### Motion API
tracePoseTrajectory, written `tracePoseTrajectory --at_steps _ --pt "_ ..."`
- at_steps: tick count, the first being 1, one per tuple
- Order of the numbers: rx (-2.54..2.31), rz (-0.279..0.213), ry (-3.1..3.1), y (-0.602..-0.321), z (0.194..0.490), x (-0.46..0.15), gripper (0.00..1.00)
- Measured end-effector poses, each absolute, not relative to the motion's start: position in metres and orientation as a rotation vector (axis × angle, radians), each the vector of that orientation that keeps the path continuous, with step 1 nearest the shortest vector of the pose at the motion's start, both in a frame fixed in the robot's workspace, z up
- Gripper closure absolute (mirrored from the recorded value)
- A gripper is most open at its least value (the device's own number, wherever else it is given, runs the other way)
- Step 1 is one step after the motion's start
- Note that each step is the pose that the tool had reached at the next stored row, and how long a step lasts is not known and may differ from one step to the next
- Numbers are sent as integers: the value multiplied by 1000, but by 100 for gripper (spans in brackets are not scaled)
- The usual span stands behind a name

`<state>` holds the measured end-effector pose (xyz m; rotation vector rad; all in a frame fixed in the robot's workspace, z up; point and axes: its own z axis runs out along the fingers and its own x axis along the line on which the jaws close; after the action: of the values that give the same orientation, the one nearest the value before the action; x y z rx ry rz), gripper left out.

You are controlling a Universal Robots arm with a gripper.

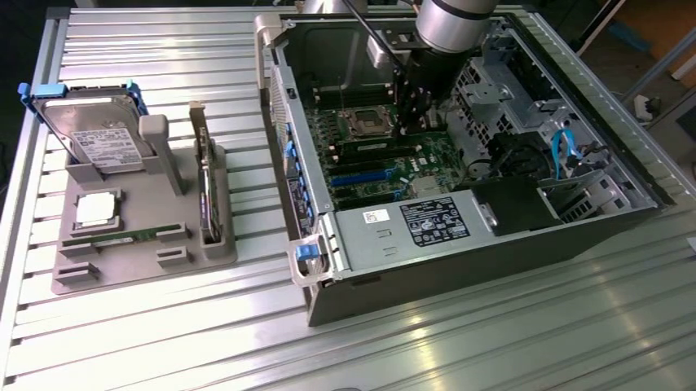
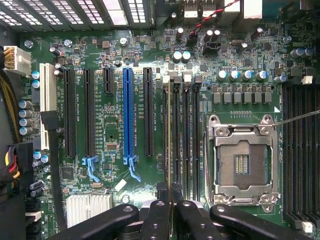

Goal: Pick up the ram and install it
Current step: 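Insert the ram into the slot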

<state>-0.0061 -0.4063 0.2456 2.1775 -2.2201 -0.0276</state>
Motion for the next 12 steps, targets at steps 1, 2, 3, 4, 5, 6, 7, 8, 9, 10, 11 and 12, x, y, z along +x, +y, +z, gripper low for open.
tracePoseTrajectory --at_steps 1,2,3,4,5,6,7,8,9,10,11,12 --pt "2178 -28 -2220 -406 245 -6 88" --pt "2178 -28 -2220 -406 245 -6 88" --pt "2178 -28 -2220 -406 245 -6 88" --pt "2178 -28 -2220 -406 245 -6 88" --pt "2178 -28 -2220 -406 244 -6 88" --pt "2178 -28 -2220 -406 244 -6 88" --pt "2178 -28 -2220 -406 243 -6 88" --pt "2178 -28 -2220 -406 243 -6 88" --pt "2178 -27 -2220 -406 242 -6 88" --pt "2178 -27 -2220 -406 242 -6 88" --pt "2178 -27 -2220 -406 242 -6 88" --pt "2178 -27 -2220 -406 242 -6 88"
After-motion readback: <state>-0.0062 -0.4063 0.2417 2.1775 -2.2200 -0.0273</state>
